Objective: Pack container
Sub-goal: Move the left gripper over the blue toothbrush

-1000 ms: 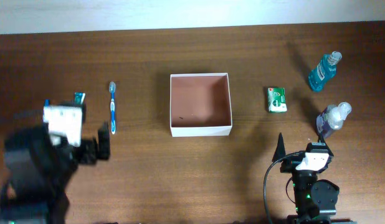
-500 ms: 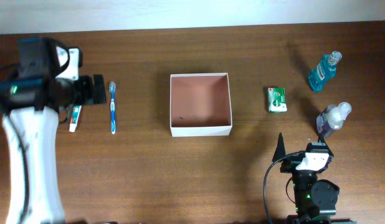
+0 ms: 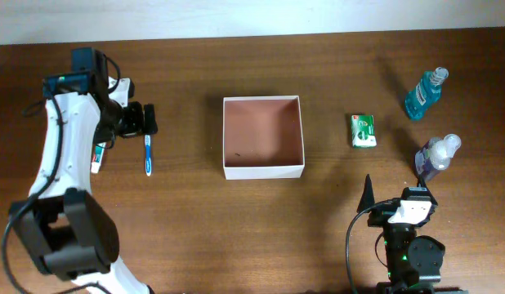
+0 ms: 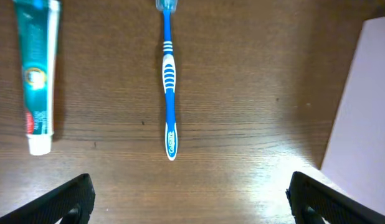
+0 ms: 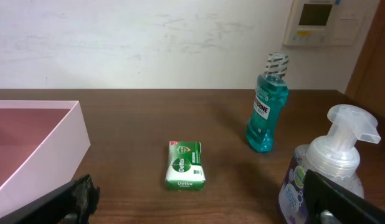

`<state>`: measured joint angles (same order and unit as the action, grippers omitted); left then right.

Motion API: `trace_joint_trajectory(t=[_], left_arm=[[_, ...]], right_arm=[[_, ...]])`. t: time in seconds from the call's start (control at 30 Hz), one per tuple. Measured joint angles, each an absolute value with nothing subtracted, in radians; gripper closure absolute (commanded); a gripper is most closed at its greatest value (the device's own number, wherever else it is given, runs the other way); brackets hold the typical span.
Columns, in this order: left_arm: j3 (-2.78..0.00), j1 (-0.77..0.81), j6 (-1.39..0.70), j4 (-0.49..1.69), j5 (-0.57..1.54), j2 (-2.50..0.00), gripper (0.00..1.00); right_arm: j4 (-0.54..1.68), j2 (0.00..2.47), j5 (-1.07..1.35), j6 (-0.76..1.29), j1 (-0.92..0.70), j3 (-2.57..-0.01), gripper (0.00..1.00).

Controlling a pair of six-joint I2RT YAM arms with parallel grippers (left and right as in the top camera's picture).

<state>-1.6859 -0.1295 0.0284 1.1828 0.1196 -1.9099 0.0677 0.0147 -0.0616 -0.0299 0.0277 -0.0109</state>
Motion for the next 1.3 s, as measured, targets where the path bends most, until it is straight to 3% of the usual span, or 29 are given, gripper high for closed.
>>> trace_joint_trajectory(t=[0.7, 1.3], left_arm=[[-1.686, -0.130, 0.025, 1.099, 0.121, -2.173, 0.01], [-1.686, -0.130, 0.038, 0.977, 0.115, -2.183, 0.01]], right_arm=[[0.067, 0.015, -0.061, -0.030, 0.028, -0.011, 0.02], [0.068, 0.015, -0.061, -0.030, 0.028, -0.011, 0.02]])
